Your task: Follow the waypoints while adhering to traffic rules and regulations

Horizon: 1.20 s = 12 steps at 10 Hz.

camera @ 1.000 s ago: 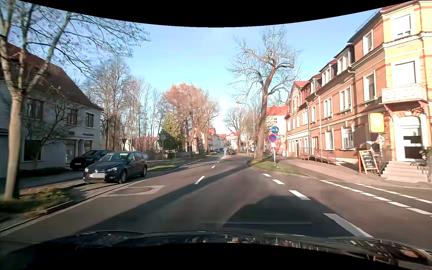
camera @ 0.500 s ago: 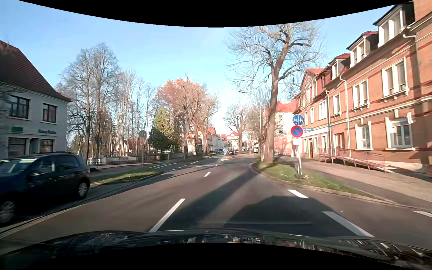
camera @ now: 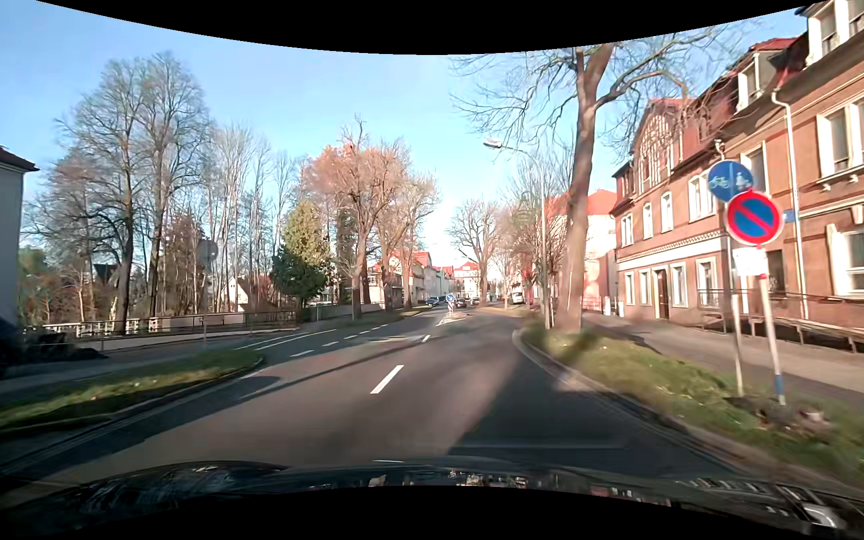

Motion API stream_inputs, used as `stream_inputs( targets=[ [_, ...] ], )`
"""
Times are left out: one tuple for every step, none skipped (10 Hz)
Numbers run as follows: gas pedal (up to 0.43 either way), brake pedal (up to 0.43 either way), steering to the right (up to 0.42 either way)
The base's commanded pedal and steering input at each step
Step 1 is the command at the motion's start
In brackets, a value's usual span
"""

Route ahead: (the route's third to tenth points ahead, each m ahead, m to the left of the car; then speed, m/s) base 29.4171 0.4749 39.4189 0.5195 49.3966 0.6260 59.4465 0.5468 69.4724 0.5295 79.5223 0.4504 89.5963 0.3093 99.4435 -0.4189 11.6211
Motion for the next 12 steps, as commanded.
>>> stream_inputs(
  targets=[
    [0.087,0.0,0.005],
    [0.087,0.0,0.009],
    [0.087,0.0,0.014],
    [0.079,0.0,0.019],
    [0.079,0.0,0.023],
    [0.079,0.0,0.026],
    [0.079,0.0,0.029],
    [0.067,0.0,0.031],
    [0.067,0.0,0.033],
    [0.067,0.0,0.034],
    [0.067,0.0,0.037],
    [0.067,0.0,0.04]
  ],
)
